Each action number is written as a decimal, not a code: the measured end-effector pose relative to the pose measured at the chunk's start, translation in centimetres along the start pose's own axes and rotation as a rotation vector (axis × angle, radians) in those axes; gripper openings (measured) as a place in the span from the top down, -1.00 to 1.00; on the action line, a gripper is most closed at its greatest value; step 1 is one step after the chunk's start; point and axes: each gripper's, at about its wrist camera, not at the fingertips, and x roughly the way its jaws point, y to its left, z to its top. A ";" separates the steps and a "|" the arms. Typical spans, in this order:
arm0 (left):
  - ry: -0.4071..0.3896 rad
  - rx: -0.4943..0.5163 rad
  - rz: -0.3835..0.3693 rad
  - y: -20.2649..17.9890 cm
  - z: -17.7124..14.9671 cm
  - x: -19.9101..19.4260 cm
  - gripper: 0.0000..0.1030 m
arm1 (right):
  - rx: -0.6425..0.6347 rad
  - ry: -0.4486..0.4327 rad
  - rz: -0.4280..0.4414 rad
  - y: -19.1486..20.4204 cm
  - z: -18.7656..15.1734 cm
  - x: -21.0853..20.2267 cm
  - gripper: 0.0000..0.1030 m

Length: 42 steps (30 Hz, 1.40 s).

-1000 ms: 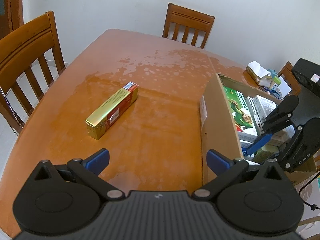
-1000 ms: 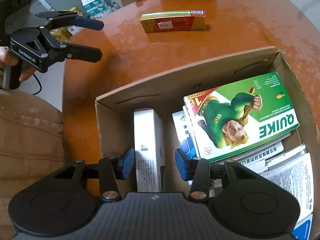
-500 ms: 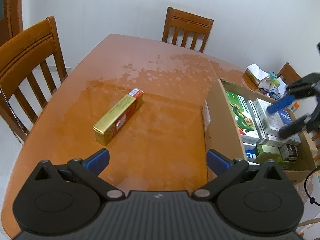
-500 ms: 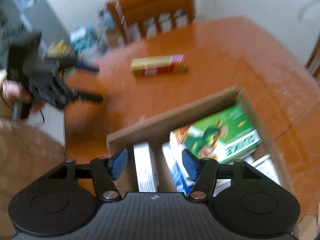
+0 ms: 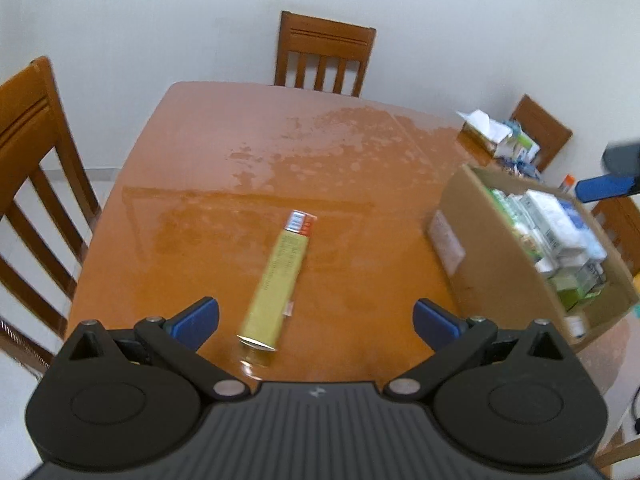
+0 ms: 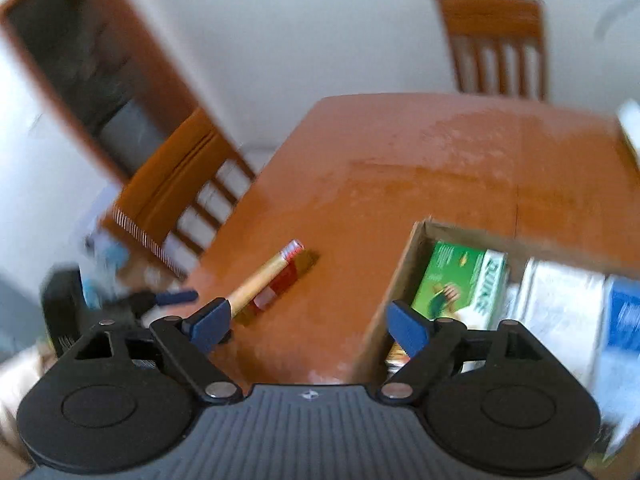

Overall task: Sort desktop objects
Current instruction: 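Move the open right gripper to the gold box on the table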

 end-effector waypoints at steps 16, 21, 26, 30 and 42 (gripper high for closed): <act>0.133 0.000 -0.305 1.9 -2.1 4.2 -0.99 | 0.104 0.035 -0.062 7.0 -0.3 7.0 -0.81; 0.152 -0.009 -0.368 1.3 -2.4 4.4 -0.99 | 0.092 0.065 -0.102 7.9 -0.3 8.9 -0.81; 0.169 0.004 -0.441 0.2 -2.6 4.9 -0.99 | 0.059 0.098 -0.140 8.7 0.1 10.8 -0.81; 0.172 0.016 -0.441 0.2 -2.9 4.4 -0.99 | 0.013 0.130 -0.183 9.2 0.4 12.2 -0.81; 0.120 -0.048 -0.247 4.5 -5.4 -0.6 -0.99 | -0.236 0.251 -0.283 10.9 0.6 18.9 -0.74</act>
